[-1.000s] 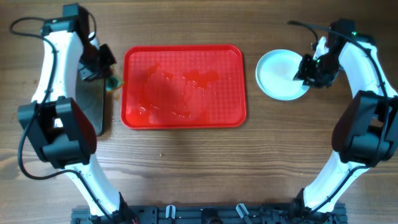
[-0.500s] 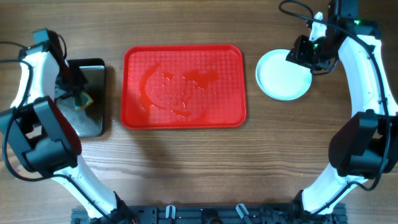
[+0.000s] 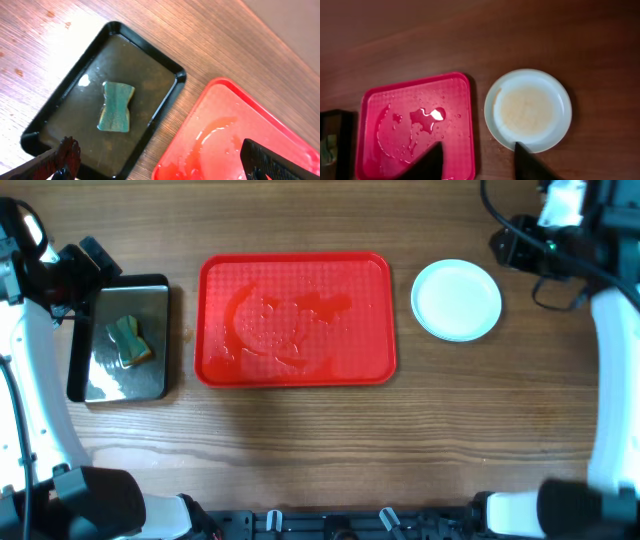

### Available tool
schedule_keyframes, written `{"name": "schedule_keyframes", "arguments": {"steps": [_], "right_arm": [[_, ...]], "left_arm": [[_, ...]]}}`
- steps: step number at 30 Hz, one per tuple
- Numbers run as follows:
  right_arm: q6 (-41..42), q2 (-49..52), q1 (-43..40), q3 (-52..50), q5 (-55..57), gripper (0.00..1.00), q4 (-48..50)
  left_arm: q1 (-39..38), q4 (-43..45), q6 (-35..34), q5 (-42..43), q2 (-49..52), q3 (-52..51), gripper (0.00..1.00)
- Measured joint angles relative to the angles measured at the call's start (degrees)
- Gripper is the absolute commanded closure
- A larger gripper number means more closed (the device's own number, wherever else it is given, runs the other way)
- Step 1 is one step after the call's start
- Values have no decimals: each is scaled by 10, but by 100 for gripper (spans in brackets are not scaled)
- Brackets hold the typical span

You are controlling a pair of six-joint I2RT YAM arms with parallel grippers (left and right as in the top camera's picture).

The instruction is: Clean dirty plates on tray and stack at the side

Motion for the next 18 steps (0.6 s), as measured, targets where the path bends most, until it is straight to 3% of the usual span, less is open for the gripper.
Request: {"name": "schedule_keyframes", "arguments": {"steps": [3,7,14,16,18], "right_arm": [[14,-104,0,2,-3,0,-17],[159,-243,0,7,-10,1,-25],[203,-328,2,-2,148,0,-97],[185,-346,2,-64,191,0,-27],[130,-391,2,-179,189,0,132]], "left_arm": [[0,-1,-4,13,5,0,0],[0,-2,-6,17,6,0,0],[0,-2,-6,21,6,0,0],[0,-2,-6,21,6,0,0],[0,-2,-6,21,6,0,0]]}}
